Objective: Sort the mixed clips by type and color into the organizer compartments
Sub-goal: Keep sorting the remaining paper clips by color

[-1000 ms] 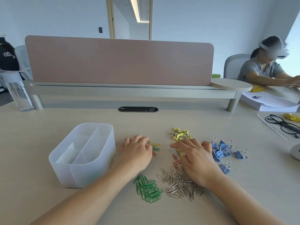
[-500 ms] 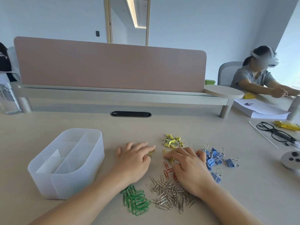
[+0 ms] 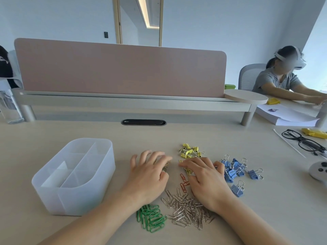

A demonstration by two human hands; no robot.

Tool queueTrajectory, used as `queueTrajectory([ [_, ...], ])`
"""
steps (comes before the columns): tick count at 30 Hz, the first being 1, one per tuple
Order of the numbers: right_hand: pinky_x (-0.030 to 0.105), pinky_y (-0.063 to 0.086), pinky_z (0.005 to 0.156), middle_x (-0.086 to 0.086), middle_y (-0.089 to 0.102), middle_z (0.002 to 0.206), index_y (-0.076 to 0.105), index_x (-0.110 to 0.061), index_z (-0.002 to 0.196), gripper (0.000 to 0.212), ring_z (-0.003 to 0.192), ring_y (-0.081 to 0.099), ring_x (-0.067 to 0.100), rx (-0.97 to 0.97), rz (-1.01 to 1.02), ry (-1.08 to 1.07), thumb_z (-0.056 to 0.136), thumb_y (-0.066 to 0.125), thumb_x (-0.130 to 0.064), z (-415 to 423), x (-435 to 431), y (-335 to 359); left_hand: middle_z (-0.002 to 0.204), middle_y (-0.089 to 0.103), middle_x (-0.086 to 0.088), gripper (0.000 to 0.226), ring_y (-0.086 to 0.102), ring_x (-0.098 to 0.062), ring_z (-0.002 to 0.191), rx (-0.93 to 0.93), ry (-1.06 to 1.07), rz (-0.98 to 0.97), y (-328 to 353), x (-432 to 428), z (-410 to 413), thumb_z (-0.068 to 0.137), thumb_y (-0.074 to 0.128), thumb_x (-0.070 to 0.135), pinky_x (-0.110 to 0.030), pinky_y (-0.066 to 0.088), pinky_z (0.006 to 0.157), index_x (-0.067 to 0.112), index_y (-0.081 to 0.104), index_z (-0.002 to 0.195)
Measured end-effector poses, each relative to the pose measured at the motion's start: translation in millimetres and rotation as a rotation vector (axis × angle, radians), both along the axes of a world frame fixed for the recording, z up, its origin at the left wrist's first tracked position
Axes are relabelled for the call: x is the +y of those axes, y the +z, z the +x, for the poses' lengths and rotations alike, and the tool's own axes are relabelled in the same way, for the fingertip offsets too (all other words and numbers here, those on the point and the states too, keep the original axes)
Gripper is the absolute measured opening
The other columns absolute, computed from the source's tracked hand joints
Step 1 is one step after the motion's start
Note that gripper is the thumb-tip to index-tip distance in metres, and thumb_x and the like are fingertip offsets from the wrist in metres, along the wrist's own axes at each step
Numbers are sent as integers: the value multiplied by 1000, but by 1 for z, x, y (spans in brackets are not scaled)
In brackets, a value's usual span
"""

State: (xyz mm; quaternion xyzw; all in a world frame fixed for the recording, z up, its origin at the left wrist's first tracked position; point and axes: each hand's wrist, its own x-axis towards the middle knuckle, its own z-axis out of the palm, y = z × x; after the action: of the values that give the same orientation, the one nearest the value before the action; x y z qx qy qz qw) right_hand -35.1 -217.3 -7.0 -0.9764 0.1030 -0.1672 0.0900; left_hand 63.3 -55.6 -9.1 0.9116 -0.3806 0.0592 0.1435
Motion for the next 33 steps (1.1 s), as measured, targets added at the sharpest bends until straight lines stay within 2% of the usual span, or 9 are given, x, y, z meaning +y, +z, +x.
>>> queueTrajectory([
  [2,35,17,97,-30,43,129,49,-43,126,71,125,31,-1,-2,2,-10,74,1,-46,1,-1,-1,149,25,23,67,11,-13,140,-17,16,-18,0,1,2,77,3,42,-43,8,112,46,37,135],
  [5,34,16,96,-30,43,128,49,-43,125,71,124,30,-3,9,-2,-20,75,0,-45,2,-3,-4,152,23,29,60,9,-13,143,31,5,-3,0,1,3,85,10,40,-48,5,114,49,42,135],
  [11,30,11,94,-30,42,128,49,-45,126,71,122,30,-2,-8,25,-64,75,0,-44,2,-7,-6,153,16,30,58,5,-10,143,94,-9,-27,0,-4,2,88,10,41,-45,6,115,51,26,143],
  [15,39,12,105,-31,31,140,42,-51,133,70,133,19,-1,46,25,19,76,1,-46,1,-3,-2,156,11,28,49,2,-11,145,153,40,-10,2,-9,9,99,16,35,-47,3,116,50,26,145],
  [18,47,0,113,-31,17,151,32,-57,138,67,142,5,2,122,22,84,78,2,-49,-1,2,-1,155,13,30,47,5,-11,145,198,34,-4,1,-9,12,100,17,35,-48,3,116,52,32,141],
  [21,43,-5,112,-33,16,151,38,-55,135,69,142,5,0,95,10,52,77,1,-51,-2,0,1,153,17,34,47,8,-7,143,232,-16,-9,2,-5,13,99,16,36,-49,4,116,54,38,137],
  [26,27,14,89,-26,60,114,66,-41,109,54,111,44,0,-125,30,-135,76,26,-28,-5,-11,10,145,29,40,62,11,6,139,187,-132,-33,8,6,5,86,8,39,-44,-3,116,53,42,136],
  [30,24,18,87,-14,52,72,74,-43,97,54,89,40,0,-119,27,-172,76,30,-21,-13,-12,16,136,43,40,74,15,7,138,16,-161,-4,15,12,1,78,0,46,-45,-9,117,50,51,131],
  [33,21,15,87,-13,46,71,74,-46,97,47,87,36,-7,-108,15,-154,83,42,-15,-19,-11,21,136,43,40,76,14,7,140,-8,-195,40,15,9,-1,77,-1,47,-47,-12,117,49,49,134],
])
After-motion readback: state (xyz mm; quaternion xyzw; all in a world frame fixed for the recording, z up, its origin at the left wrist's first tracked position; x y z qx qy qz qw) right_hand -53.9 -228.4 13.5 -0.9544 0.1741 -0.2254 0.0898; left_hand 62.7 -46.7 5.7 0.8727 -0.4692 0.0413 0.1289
